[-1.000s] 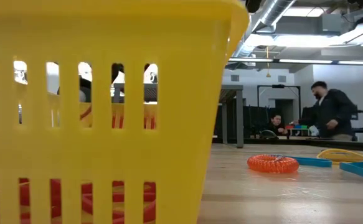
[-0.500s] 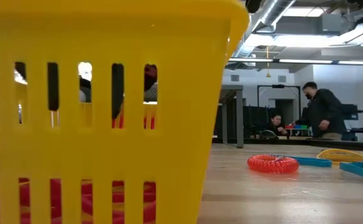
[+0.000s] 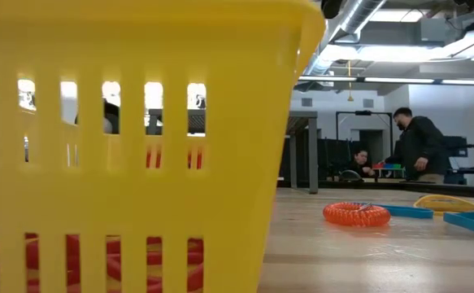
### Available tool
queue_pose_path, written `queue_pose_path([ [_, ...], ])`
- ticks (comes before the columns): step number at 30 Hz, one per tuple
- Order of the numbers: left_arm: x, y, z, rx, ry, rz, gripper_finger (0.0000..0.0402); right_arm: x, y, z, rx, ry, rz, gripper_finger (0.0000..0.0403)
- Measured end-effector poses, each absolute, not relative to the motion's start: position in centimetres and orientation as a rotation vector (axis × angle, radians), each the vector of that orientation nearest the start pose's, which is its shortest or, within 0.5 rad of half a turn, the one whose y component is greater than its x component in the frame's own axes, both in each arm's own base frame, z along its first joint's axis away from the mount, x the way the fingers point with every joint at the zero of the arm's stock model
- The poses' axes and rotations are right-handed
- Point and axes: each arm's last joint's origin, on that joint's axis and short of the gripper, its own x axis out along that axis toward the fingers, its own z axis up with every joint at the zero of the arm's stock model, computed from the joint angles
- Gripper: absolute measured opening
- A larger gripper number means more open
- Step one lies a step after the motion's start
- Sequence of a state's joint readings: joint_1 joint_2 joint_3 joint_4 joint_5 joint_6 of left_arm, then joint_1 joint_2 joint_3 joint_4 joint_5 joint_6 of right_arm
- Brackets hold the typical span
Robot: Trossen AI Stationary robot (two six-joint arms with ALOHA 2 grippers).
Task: Pick & Place Office Desk Supplies
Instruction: Put the orange spring rubber band into the red bin
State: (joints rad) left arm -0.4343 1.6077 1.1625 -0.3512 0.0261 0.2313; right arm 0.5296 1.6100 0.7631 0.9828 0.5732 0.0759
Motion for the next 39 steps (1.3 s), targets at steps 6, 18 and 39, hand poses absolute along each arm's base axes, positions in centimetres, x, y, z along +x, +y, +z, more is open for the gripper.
queue_pose_path([
  [6,28.8,-12.0,26.7,0.383,0.772,-0.444,0.0154,28.8,15.6,23.6,0.046,-0.097,-0.03,0.0177],
  [18,24.1,-5.3,24.5,0.012,0.58,-0.357,0.0154,24.0,16.7,27.5,-0.186,-0.015,0.076,0.0177],
  [39,22.3,-2.2,17.2,-0.058,0.709,-0.215,0.0154,16.0,14.1,28.5,-0.057,0.263,-0.175,0.0177],
])
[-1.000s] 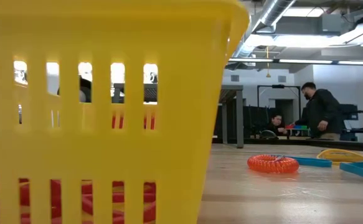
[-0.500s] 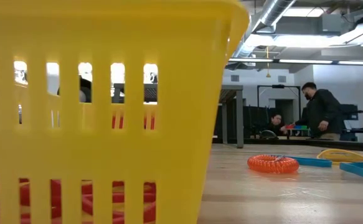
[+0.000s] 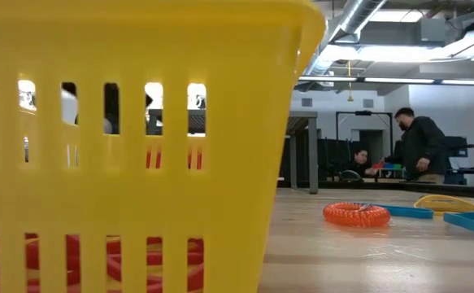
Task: Pick & Place Office Desk Supplies
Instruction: Put the orange spring rubber band into the red bin
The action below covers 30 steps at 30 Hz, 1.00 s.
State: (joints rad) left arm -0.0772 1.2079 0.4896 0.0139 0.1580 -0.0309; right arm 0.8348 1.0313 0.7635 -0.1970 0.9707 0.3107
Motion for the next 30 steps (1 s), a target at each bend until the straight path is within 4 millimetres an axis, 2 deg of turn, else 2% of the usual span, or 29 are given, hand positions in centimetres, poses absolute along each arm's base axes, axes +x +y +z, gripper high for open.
queue_pose_path([
  [11,23.2,-3.5,13.4,-0.052,0.885,-0.277,0.0154,14.1,14.3,27.5,-0.041,0.234,-0.333,0.0177],
  [20,24.4,-4.4,13.1,0.003,0.869,-0.324,0.0154,13.9,14.2,27.4,-0.045,0.221,-0.366,0.0177],
  [30,24.9,-4.5,11.1,-0.005,0.927,-0.33,0.0154,13.9,14.2,27.4,-0.027,0.219,-0.366,0.0177],
])
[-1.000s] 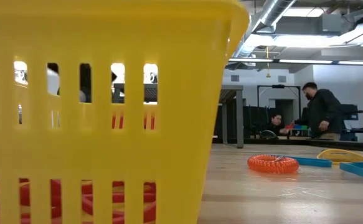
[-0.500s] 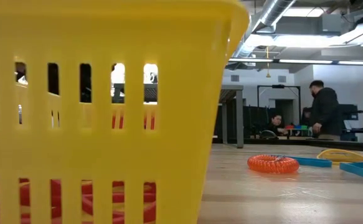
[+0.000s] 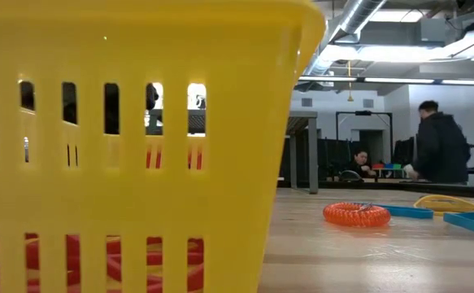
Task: Pick & Place Office Desk Supplies
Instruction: Put the orange spring rubber band into the red bin
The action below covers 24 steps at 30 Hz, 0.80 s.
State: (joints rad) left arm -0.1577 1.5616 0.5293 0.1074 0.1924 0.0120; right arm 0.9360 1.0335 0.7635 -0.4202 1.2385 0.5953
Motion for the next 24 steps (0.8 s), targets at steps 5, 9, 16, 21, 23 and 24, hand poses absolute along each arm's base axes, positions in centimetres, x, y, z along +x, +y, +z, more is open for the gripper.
queue_pose_path([
  [5,24.91,-4.52,11.04,-0.004,0.926,-0.332,0.0154,13.86,14.21,27.36,-0.026,0.219,-0.366,0.0177],
  [9,24.9,-4.52,11.03,-0.004,0.927,-0.332,0.0146,13.86,14.21,27.36,-0.026,0.22,-0.364,0.0177],
  [16,24.89,-4.47,11.0,0.004,0.93,-0.323,0.0101,13.86,14.21,27.36,-0.026,0.221,-0.363,0.0177],
  [21,24.89,-4.45,10.98,0.005,0.931,-0.32,0.0066,13.86,14.21,27.36,-0.026,0.221,-0.364,0.0177],
  [23,24.89,-4.43,10.97,0.004,0.931,-0.319,0.0052,13.86,14.21,27.36,-0.026,0.221,-0.363,0.0177],
  [24,24.9,-4.39,10.97,-0.001,0.932,-0.317,0.0044,13.86,14.21,27.36,-0.026,0.221,-0.364,0.0177],
])
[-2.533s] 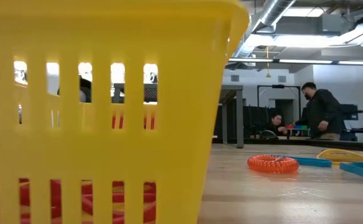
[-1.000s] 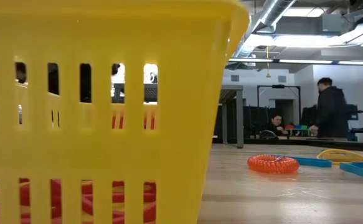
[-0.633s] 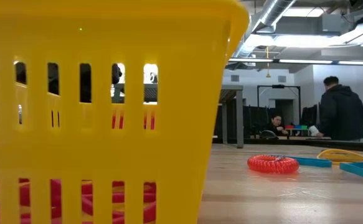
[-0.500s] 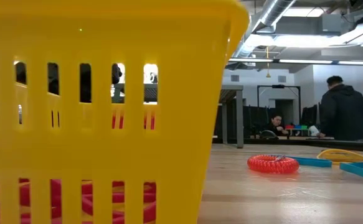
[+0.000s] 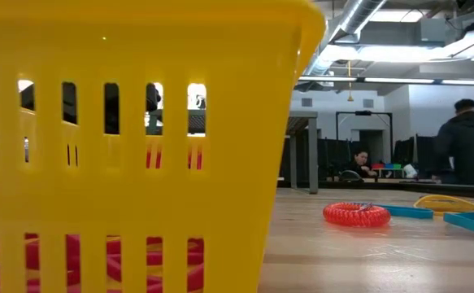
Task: Pick & Place Office Desk Supplies
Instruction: Put the orange spring rubber band into the red bin
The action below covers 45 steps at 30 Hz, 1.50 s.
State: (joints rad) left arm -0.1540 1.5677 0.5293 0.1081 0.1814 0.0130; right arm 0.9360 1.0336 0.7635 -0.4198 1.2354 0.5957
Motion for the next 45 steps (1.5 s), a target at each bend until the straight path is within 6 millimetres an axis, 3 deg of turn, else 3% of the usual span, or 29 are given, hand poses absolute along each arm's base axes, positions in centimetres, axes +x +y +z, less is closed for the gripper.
queue_pose_path([
  [5,24.9,-4.1,11.0,-0.054,0.94,-0.292,0.0018,13.9,14.2,27.4,-0.026,0.221,-0.364,0.0177],
  [11,24.3,-3.8,12.1,-0.067,0.947,-0.282,0.002,13.9,14.2,27.4,-0.026,0.221,-0.363,0.0177],
  [27,20.7,-2.0,19.7,-0.147,0.721,-0.238,0.0014,14.6,13.8,27.5,-0.011,0.218,-0.388,0.0177],
  [35,19.6,-1.8,22.3,-0.166,0.566,-0.261,0.0014,18.1,11.9,27.8,-0.015,0.302,-0.311,0.0177],
  [45,21.0,-1.9,23.2,-0.235,0.418,-0.416,0.0016,24.1,10.3,26.4,-0.205,0.313,-0.178,0.0177],
])
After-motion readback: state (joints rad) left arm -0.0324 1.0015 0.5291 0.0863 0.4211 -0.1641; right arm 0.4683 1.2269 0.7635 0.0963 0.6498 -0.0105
